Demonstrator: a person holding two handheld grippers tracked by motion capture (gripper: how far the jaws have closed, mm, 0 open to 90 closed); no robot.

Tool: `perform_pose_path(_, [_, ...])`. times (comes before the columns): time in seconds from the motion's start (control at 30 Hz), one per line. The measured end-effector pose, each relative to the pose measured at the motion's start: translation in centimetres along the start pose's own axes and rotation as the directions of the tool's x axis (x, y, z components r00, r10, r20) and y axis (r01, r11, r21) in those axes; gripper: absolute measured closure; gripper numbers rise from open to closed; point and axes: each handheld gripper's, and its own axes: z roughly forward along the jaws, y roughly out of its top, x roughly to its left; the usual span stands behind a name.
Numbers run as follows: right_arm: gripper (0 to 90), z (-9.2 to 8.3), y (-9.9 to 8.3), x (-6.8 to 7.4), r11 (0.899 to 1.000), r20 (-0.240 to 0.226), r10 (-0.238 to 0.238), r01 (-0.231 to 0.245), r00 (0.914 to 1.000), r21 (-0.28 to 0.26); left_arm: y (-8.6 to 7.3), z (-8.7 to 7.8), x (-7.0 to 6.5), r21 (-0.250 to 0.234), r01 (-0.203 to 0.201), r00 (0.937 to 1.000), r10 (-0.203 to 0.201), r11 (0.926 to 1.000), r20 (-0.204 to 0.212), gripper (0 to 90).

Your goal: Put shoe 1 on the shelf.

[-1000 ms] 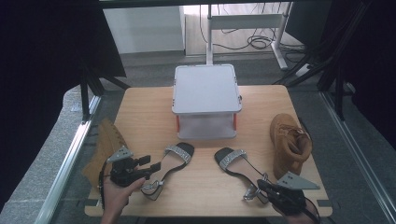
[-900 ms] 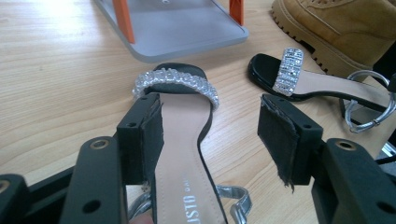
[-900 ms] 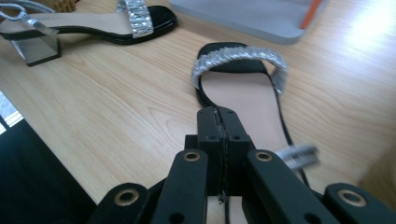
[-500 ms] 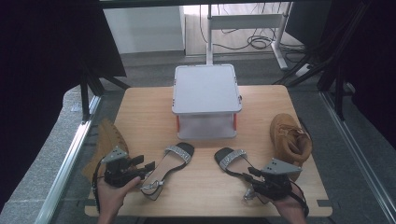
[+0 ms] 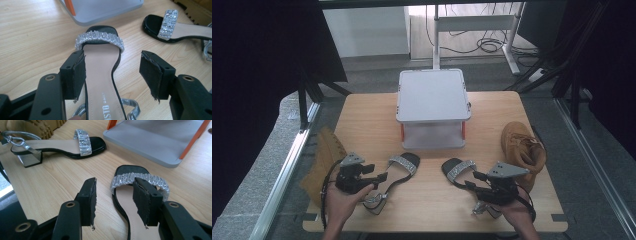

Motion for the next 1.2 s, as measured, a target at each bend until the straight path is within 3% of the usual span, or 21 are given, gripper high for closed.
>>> perform_pose_path(0.07, [53.1, -0.1, -0.1, 0.0, 1.000, 0.005, 0.001, -0.001, 1.0000, -0.002, 0.4, 0.6, 0.0, 0.041, -0.011, 0.9999, 0.011, 0.9991, -0.004, 36.5])
perform_pose_path(0.1, [52.5, -0.4, -0.4, -0.2, 1.000, 0.009, 0.007, -0.007, 0.9999, -0.005, 0.7, 1.4, 0.1, 0.085, -0.018, 0.9991, 0.021, 0.9962, -0.036, 34.0])
perform_pose_path(0.2, [51.8, -0.7, -0.7, -0.4, 1.000, 0.013, 0.026, -0.025, 0.9996, -0.010, 1.1, 2.1, 0.3, 0.120, -0.006, 0.9984, 0.013, 0.9928, -0.055, 31.6])
perform_pose_path(0.3, [51.4, -0.8, -0.9, -0.7, 0.999, 0.014, 0.032, -0.032, 0.9994, -0.008, 1.4, 3.5, 0.8, 0.182, -0.006, 0.9978, 0.018, 0.9833, -0.064, 29.8])
perform_pose_path(0.43, [51.1, -0.7, -1.2, -1.0, 0.999, 0.022, 0.040, -0.040, 0.9990, 0.001, 1.6, 4.1, 0.9, 0.218, -0.014, 0.9977, 0.028, 0.9757, -0.061, 29.4])
perform_pose_path(0.5, [50.9, -0.7, -1.3, -1.0, 0.999, 0.025, 0.043, -0.044, 0.9988, 0.006, 1.6, 4.2, 0.8, 0.220, -0.016, 0.9973, 0.031, 0.9754, -0.067, 30.8])
perform_pose_path(0.53, [50.8, -0.6, -1.3, -1.0, 0.999, 0.025, 0.046, -0.046, 0.9986, 0.009, 1.8, 4.3, 0.8, 0.230, -0.018, 0.9956, 0.039, 0.9731, -0.086, 31.3])
perform_pose_path(0.67, [50.4, -0.5, -1.5, -0.9, 0.999, 0.024, 0.042, -0.042, 0.9988, 0.013, 1.8, 5.0, 1.0, 0.275, -0.022, 0.9948, 0.048, 0.9613, -0.090, 31.0])
perform_pose_path(0.7, [50.4, -0.5, -1.5, -0.9, 0.999, 0.024, 0.042, -0.042, 0.9988, 0.013, 1.8, 5.0, 1.0, 0.275, -0.022, 0.9948, 0.048, 0.9613, -0.090, 30.9])
perform_pose_path(0.87, [50.3, -0.3, -1.9, -1.2, 0.998, 0.033, 0.051, -0.052, 0.9981, 0.029, 1.3, 6.5, 0.7, 0.349, -0.050, 0.9924, 0.086, 0.9358, -0.088, 29.7])
perform_pose_path(0.93, [50.2, -0.3, -2.0, -1.1, 0.998, 0.032, 0.053, -0.054, 0.9981, 0.028, 1.2, 6.9, 0.6, 0.357, -0.048, 0.9923, 0.085, 0.9330, -0.090, 29.6])
perform_pose_path(0.97, [50.2, -0.4, -2.1, -1.1, 0.998, 0.033, 0.050, -0.051, 0.9982, 0.032, 1.0, 7.2, 0.3, 0.372, -0.058, 0.9916, 0.096, 0.9264, -0.086, 29.5])
perform_pose_path(1.0, [50.2, -0.4, -2.1, -1.1, 0.998, 0.033, 0.050, -0.051, 0.9982, 0.032, 1.0, 7.2, 0.3, 0.372, -0.058, 0.9916, 0.096, 0.9264, -0.086, 29.5])
perform_pose_path(1.03, [50.2, -0.5, -2.2, -1.2, 0.998, 0.040, 0.053, -0.054, 0.9978, 0.031, 0.9, 7.4, 0.2, 0.394, -0.065, 0.9905, 0.107, 0.9167, -0.086, 29.2])
perform_pose_path(1.2, [49.5, -0.5, -2.3, -1.5, 0.997, 0.054, 0.061, -0.063, 0.9967, 0.044, 0.4, 7.9, 0.2, 0.427, -0.062, 0.9910, 0.106, 0.9023, -0.081, 29.0])
